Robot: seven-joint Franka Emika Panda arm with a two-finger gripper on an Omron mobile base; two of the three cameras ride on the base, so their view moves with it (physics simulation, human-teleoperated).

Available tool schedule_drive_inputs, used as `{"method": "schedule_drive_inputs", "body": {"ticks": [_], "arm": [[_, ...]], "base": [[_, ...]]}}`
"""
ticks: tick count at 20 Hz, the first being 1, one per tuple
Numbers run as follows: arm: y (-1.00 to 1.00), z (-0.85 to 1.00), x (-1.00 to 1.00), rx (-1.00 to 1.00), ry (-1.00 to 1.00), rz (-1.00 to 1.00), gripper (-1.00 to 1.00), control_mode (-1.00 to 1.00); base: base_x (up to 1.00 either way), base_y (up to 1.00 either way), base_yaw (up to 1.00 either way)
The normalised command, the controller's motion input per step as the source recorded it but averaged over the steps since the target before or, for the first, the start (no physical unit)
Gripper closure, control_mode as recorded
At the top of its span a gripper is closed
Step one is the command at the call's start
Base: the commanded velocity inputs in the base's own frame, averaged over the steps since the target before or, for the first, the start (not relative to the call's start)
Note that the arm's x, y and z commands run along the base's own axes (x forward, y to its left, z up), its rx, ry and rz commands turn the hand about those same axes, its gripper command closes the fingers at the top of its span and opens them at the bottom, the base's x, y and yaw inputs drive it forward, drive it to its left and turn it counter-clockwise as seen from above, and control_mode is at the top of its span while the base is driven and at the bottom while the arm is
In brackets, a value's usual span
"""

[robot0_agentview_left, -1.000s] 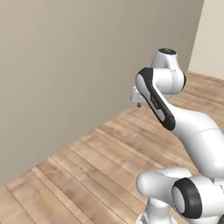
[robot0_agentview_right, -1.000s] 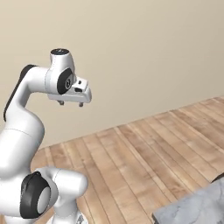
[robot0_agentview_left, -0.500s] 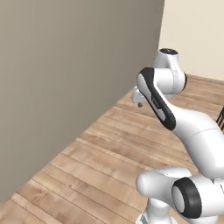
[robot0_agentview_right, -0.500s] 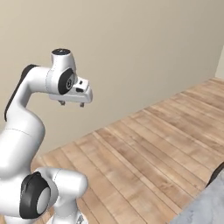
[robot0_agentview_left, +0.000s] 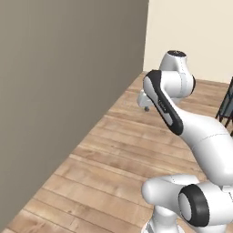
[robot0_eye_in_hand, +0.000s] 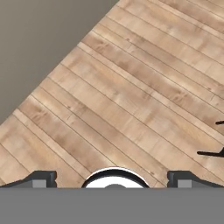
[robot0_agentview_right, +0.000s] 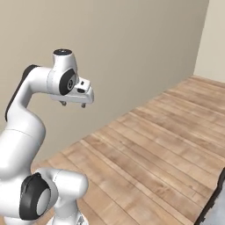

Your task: Place the two vegetables and bowl onto the tray for setting up a vegetable dip station.

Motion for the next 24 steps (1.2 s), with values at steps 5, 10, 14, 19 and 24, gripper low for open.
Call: {"method": "schedule_drive_inputs", "body": {"ticks": [5,10,14,19,24], "arm": [[0.0,0.0,0.0,0.0,0.0,0.0,-1.0,1.0],[0.0,0.0,0.0,0.0,0.0,0.0,-1.0,1.0],[0.0,0.0,0.0,0.0,0.0,0.0,-1.0,1.0],[0.0,0.0,0.0,0.0,0.0,0.0,-1.0,1.0],[0.0,0.0,0.0,0.0,0.0,0.0,-1.0,1.0]], "base": [[0.65,0.14,-0.21],[0.58,0.03,-0.28],[0.41,0.02,-0.53],[0.41,0.06,-0.56],[0.44,0.11,-0.53]]}}
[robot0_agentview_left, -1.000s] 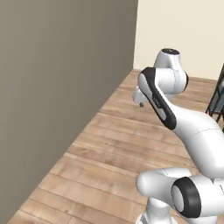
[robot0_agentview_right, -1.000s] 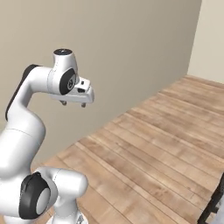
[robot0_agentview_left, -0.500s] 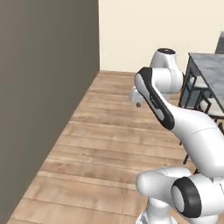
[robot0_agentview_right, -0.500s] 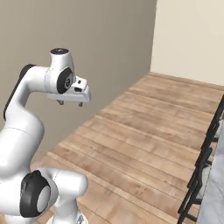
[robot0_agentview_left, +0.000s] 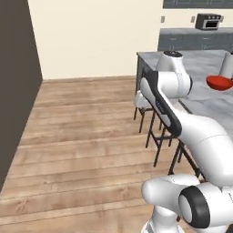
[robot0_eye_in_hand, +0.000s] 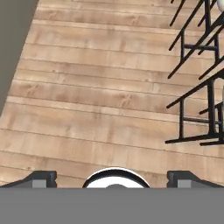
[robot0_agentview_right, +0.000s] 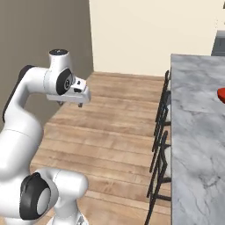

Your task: Place the two vegetables and bowl onto the tray for setting up a vegetable dip station.

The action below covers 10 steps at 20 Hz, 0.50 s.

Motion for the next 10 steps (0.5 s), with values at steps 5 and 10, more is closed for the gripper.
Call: {"method": "schedule_drive_inputs", "body": {"ticks": [5,10], "arm": [[0.0,0.0,0.0,0.0,0.0,0.0,-1.0,1.0],[0.0,0.0,0.0,0.0,0.0,0.0,-1.0,1.0]], "base": [[0.51,0.19,-0.47],[0.58,0.27,-0.38]]}}
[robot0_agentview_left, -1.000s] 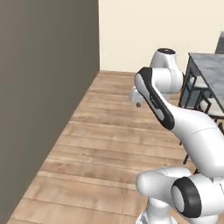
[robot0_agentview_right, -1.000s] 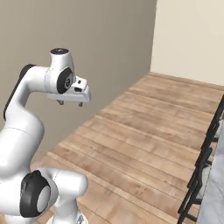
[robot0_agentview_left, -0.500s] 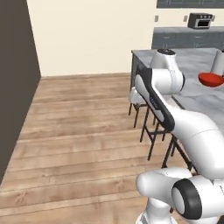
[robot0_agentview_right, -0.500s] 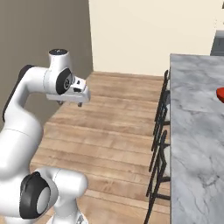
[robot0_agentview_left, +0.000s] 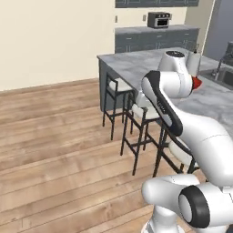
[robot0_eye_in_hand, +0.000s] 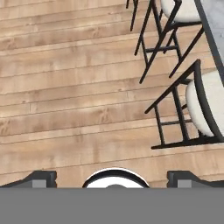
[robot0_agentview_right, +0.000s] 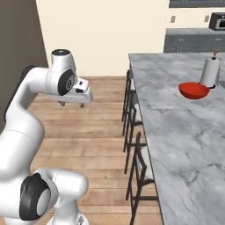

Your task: Place the two vegetables and bowl onto the tray for setting up a vegetable dip station.

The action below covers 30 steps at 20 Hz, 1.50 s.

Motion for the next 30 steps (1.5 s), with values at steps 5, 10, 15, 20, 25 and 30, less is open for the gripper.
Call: {"method": "schedule_drive_inputs", "body": {"ticks": [5,10,15,20,25,30], "arm": [[0.0,0.0,0.0,0.0,0.0,0.0,-1.0,1.0],[0.0,0.0,0.0,0.0,0.0,0.0,-1.0,1.0],[0.0,0.0,0.0,0.0,0.0,0.0,-1.0,1.0],[0.0,0.0,0.0,0.0,0.0,0.0,-1.0,1.0],[0.0,0.0,0.0,0.0,0.0,0.0,-1.0,1.0],[0.0,0.0,0.0,0.0,0.0,0.0,-1.0,1.0]], "base": [[0.57,0.28,-0.38],[0.52,0.3,-0.42],[0.34,0.39,-0.44],[0.25,0.43,-0.43],[0.15,0.51,-0.32],[0.08,0.56,-0.27]]}}
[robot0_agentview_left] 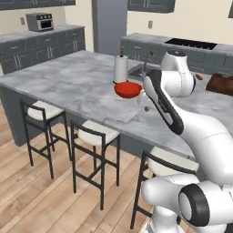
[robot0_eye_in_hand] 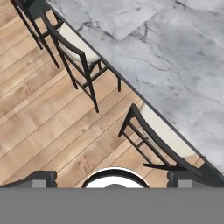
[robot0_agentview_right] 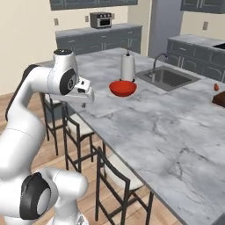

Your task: Place the two vegetables and bowl onto the tray for setting up a vegetable dip station.

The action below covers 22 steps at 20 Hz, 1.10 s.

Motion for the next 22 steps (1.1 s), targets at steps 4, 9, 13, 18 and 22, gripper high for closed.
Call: {"method": "schedule_drive_inputs", "body": {"ticks": [4,9,13,18,22], "arm": [[0.0,0.0,0.0,0.0,0.0,0.0,-1.0,1.0],[0.0,0.0,0.0,0.0,0.0,0.0,-1.0,1.0],[0.0,0.0,0.0,0.0,0.0,0.0,-1.0,1.0],[0.0,0.0,0.0,0.0,0.0,0.0,-1.0,1.0],[0.0,0.0,0.0,0.0,0.0,0.0,-1.0,1.0]], "base": [[0.08,0.56,-0.27],[0.09,0.54,-0.3],[0.09,0.54,-0.28],[0.09,0.54,-0.27],[0.04,0.57,-0.25]]}}
